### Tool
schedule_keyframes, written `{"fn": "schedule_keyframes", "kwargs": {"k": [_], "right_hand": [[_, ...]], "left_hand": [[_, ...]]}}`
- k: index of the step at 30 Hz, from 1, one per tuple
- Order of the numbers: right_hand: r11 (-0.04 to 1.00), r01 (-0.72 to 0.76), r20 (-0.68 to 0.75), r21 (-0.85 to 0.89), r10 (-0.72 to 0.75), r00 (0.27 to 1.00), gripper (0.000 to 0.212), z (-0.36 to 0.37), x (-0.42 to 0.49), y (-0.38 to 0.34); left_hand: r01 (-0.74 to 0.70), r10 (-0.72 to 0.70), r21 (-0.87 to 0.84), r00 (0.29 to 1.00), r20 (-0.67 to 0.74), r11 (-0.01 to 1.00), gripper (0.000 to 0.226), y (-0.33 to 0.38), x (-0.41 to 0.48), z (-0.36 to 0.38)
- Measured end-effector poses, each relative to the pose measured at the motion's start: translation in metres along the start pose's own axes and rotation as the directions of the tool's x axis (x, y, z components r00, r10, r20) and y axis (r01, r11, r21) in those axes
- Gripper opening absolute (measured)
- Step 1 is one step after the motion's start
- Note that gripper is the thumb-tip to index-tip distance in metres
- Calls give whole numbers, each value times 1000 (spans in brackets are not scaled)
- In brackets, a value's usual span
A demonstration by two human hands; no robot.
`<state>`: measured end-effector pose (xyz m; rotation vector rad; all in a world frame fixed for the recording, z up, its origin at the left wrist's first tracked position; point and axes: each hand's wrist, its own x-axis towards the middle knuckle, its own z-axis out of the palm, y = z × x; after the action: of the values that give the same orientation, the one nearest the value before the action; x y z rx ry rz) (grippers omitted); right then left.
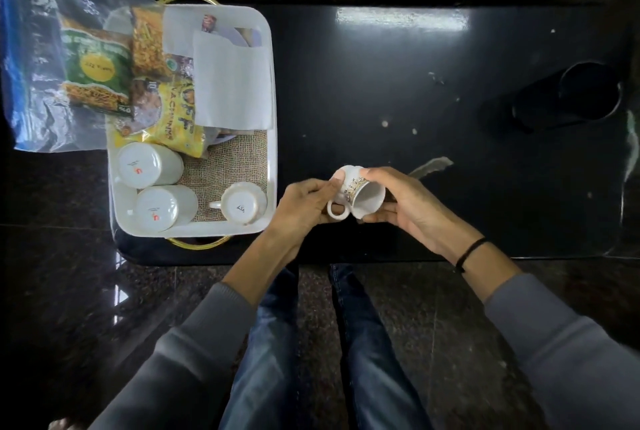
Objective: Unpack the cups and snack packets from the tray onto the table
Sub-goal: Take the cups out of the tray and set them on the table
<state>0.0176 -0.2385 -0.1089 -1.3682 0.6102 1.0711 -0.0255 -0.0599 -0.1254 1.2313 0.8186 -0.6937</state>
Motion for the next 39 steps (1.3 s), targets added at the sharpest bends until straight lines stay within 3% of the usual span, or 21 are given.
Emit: {"fn": "schedule_keyframes", "kwargs": {"k": [6, 15, 20, 23, 26, 29, 35, 39], "right_hand": [[985, -146, -125, 90, 156, 980, 33, 2, 5, 13], [971, -222, -219, 91, 237, 946, 38, 3, 13, 16], [968, -252, -275, 11, 245, 930, 55, 2, 17, 17], [955, -260, -340, -140, 200, 919, 59, 3, 16, 12], [809, -244, -415, -535, 0, 910, 60, 3, 11, 5], [634, -195, -405, -748, -204, 891, 62, 7, 8, -3], [573, -18, -277, -819, -368, 888, 40, 38, 7, -27], [545, 122, -107, -829, -369, 923, 30, 75, 15, -34]], "left_hand": [[26, -31, -29, 981, -190, 999, 11, -24, 7, 7], [76, -68, 29, 975, -212, 997, 12, -30, 18, 7], [83, -61, 94, 974, -217, 992, 18, -29, 19, 10], [70, -14, 241, 975, -223, 968, 18, -23, 14, 13], [41, 73, 473, 973, -220, 880, 18, -16, 6, 14], [-15, 198, 656, 958, -206, 754, 23, -7, -6, 12], [-108, 480, 825, 852, -211, 555, 17, 10, -28, -12], [-92, 636, 952, 762, -122, 292, 27, 10, -34, -47]]}}
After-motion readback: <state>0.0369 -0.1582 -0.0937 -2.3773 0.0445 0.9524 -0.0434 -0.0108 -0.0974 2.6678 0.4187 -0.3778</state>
